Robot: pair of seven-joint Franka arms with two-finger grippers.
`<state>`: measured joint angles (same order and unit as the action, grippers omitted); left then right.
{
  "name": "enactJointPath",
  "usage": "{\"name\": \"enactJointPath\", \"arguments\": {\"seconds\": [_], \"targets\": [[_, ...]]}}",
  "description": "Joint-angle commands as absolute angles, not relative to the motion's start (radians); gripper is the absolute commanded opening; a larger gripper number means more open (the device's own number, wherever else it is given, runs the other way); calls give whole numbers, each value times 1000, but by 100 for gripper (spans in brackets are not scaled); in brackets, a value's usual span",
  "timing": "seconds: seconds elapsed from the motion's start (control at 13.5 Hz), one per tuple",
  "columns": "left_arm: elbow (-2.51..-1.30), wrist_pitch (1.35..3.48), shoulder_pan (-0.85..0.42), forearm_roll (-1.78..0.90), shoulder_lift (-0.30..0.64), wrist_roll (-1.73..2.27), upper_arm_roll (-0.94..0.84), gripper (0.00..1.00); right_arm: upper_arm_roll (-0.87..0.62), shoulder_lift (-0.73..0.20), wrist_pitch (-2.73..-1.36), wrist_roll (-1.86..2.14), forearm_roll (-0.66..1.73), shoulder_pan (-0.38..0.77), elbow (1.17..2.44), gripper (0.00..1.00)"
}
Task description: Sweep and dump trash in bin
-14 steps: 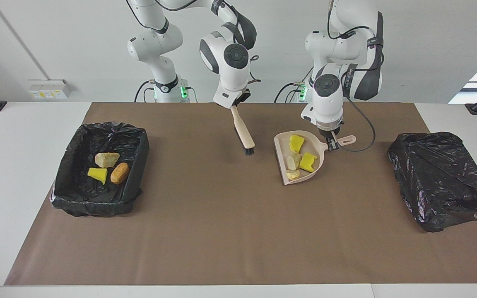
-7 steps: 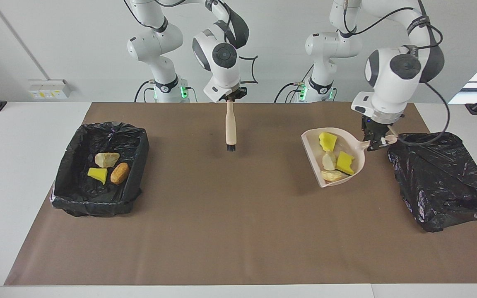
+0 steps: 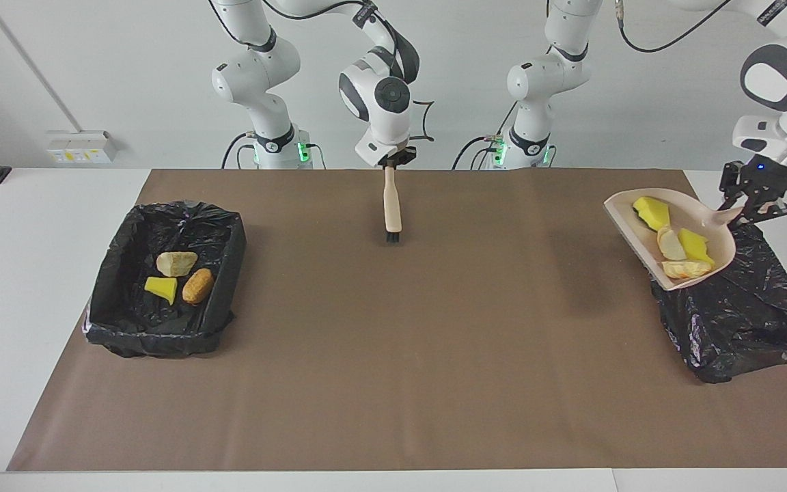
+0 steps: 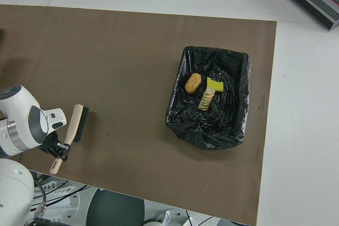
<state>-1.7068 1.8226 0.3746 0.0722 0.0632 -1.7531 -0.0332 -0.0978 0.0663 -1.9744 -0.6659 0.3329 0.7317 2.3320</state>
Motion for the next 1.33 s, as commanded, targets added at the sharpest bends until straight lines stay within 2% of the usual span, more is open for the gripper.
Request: {"name": "enactJointPath", "arguments": {"seconds": [0.0, 0.15, 0.59, 0.81, 0.89, 1.03, 1.26], "targets": [[-1519, 1782, 461, 73, 185, -1866, -46, 0, -97, 52, -2038, -670, 370, 729, 2355, 0], [-1459, 1821, 508, 97, 234, -1929, -46, 0, -97, 45, -2071, -632, 371, 723, 2353, 0], [-1470, 2129, 545, 300, 331, -1950, -43, 0, -97, 11, -2099, -592, 383, 721, 2353, 0], [-1497, 2178, 537, 400, 342, -1939, -43, 0, -95, 9, -2089, -568, 382, 721, 2349, 37], [-1499, 2178, 531, 440, 342, -1936, -43, 0, -95, 8, -2089, -566, 382, 719, 2349, 54], [-1519, 2204, 517, 572, 338, -1930, -43, 0, -94, 0, -2086, -565, 373, 718, 2339, 100], [-1565, 2212, 500, 665, 310, -1892, -41, 0, -89, -28, -2086, -557, 350, 698, 2297, 100]]}}
